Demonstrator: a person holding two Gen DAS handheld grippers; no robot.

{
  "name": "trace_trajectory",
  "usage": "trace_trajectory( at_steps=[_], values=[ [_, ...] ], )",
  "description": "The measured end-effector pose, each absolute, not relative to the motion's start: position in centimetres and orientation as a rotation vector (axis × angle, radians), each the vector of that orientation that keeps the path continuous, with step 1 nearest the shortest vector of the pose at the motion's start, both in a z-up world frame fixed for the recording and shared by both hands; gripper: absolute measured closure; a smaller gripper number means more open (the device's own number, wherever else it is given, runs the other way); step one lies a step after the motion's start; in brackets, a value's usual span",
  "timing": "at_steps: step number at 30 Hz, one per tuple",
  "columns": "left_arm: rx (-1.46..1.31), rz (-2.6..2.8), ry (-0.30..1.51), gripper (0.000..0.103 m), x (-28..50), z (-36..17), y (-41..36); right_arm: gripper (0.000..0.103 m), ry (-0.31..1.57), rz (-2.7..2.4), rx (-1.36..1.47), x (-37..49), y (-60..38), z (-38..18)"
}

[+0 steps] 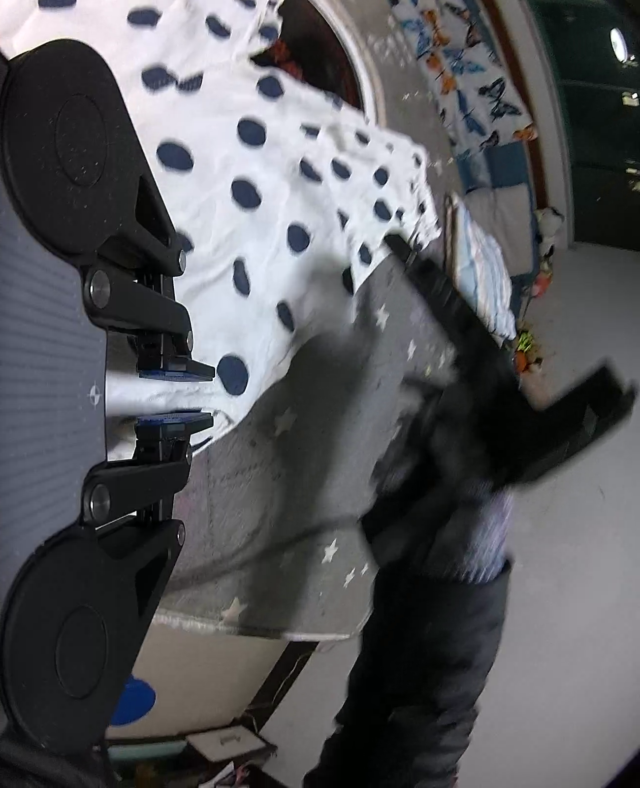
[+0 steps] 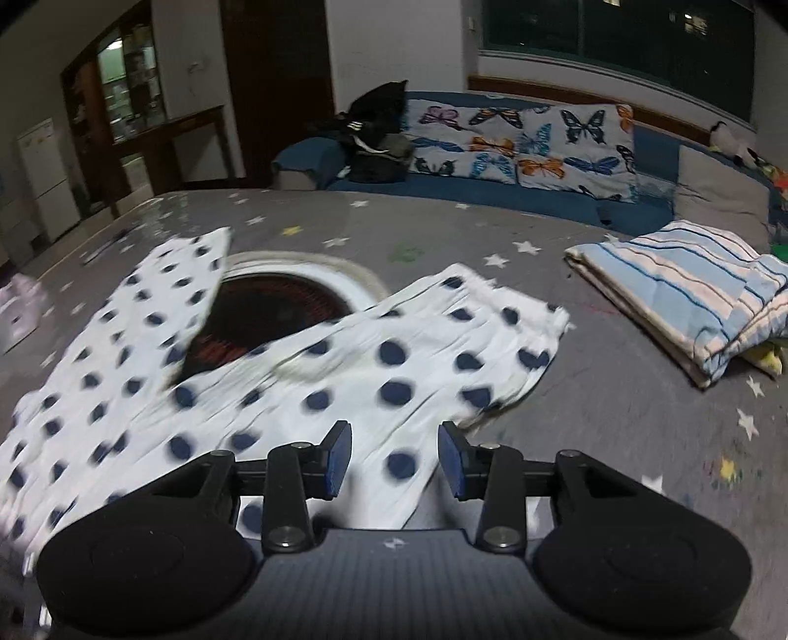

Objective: Fold clothes

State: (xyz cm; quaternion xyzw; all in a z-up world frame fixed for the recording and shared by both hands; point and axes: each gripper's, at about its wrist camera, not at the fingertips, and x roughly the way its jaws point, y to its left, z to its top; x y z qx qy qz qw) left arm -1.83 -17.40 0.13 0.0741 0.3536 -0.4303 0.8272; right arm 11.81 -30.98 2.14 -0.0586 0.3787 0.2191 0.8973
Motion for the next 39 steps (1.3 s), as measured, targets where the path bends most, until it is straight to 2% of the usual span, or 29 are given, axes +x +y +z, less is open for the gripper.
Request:
trace_trajectory(
  at_steps=[10, 21, 31, 39],
  values=[
    [0.117, -0.968, 0.799, 0.088, -1.3, -0.6, -17.1, 0.063, 0.838, 0.362, -0.086, 20.6, -31.4, -0.8],
    [0.092, -0.986, 0.818, 0.088, -1.2, -0.9, -17.2, 0.062, 0.796, 0.289, -0.085, 26.1, -31.5, -1.4],
    [0.089, -0.988, 0.818, 0.088, -1.7, -1.0, -17.6, 0.062, 0.786, 0.357, -0.102, 25.6, -30.6, 0.0],
    [0.092, -0.976, 0.818, 0.088, -1.8, -0.9, -18.0, 0.060, 0.804, 0.382, -0.156, 26.6, -27.9, -1.2]
  ],
)
